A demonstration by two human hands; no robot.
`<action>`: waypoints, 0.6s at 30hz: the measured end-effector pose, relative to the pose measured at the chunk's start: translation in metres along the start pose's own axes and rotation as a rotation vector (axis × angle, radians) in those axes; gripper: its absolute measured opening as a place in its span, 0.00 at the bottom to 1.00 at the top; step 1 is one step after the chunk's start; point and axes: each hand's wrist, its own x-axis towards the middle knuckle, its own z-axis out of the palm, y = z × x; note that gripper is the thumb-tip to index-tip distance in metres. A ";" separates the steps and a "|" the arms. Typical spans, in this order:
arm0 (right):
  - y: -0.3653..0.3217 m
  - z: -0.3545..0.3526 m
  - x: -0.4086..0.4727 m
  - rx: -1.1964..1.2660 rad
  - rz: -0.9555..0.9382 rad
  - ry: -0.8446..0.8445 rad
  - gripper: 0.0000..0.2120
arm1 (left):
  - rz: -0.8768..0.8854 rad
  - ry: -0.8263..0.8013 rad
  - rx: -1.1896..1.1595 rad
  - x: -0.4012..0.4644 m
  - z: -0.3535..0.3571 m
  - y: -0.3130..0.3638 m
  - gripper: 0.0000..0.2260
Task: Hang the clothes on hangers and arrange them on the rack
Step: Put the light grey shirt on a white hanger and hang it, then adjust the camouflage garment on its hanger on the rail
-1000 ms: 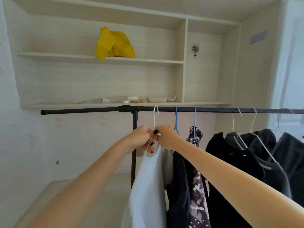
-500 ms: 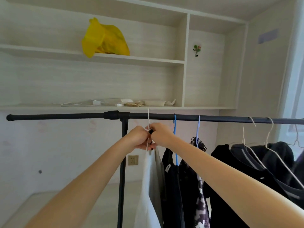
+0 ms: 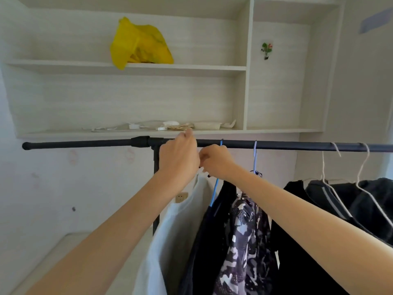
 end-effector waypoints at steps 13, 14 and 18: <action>0.108 -0.074 -0.061 0.009 0.100 0.057 0.15 | 0.037 -0.738 -0.169 -0.032 0.062 0.100 0.20; 0.116 -0.075 -0.062 0.016 0.111 0.048 0.15 | 0.020 -0.719 -0.181 -0.037 0.068 0.102 0.20; 0.136 -0.071 -0.065 0.012 0.106 -0.028 0.17 | -0.002 -0.555 -0.193 -0.052 0.076 0.111 0.18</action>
